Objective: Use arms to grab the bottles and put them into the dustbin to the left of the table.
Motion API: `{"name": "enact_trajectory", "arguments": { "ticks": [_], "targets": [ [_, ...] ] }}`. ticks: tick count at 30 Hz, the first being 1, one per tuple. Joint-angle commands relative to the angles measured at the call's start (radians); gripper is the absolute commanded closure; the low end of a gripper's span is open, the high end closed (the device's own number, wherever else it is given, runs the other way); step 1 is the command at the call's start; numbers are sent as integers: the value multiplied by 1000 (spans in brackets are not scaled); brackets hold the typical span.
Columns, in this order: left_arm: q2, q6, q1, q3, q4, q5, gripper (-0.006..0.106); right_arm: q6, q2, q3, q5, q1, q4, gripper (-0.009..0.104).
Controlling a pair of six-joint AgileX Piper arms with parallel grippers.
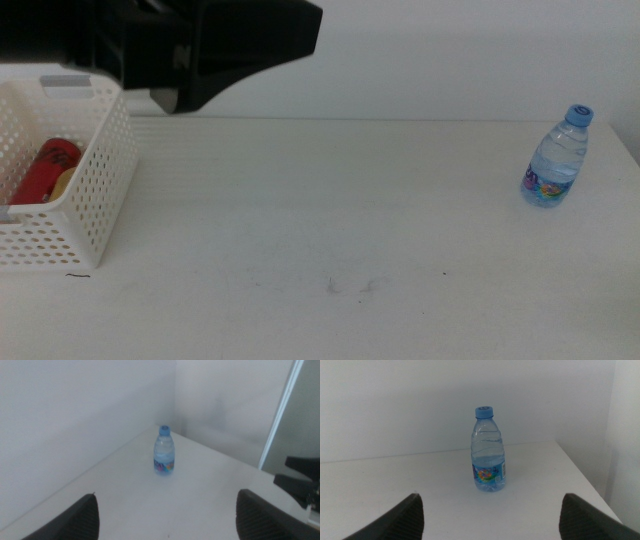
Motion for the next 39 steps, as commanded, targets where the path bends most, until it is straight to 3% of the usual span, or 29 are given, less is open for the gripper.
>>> {"name": "enact_trajectory", "arguments": {
  "ticks": [1, 13, 17, 25, 29, 32, 34, 39],
  "targets": [
    [-5, 0, -4, 4, -16, -32, 7, -6, -5, 4, -12, -5, -10, 8],
    [-5, -9, -4, 4, -9, -67, 7, -6, -5, 4, -12, -5, -10, 8],
    [-5, -12, -4, 4, 14, -69, 7, -6, 3, 4, -3, -3, 35, 8],
    [-5, -10, -1, 4, 42, -90, 7, -6, 306, -288, -8, -3, 45, 8],
    [-5, -11, -1, 4, 40, -97, 7, -10, 471, -296, -22, -3, 20, 8],
    [-5, -9, -1, 4, 40, -100, 7, 65, 610, -254, -194, -3, -50, 8],
    [-5, -9, -1, 4, 40, -100, 7, 79, 711, -237, -328, -3, -50, 8],
    [-5, -7, -1, 4, 40, -102, 7, -68, 1020, -233, -659, -3, -46, 8]
  ]
}}
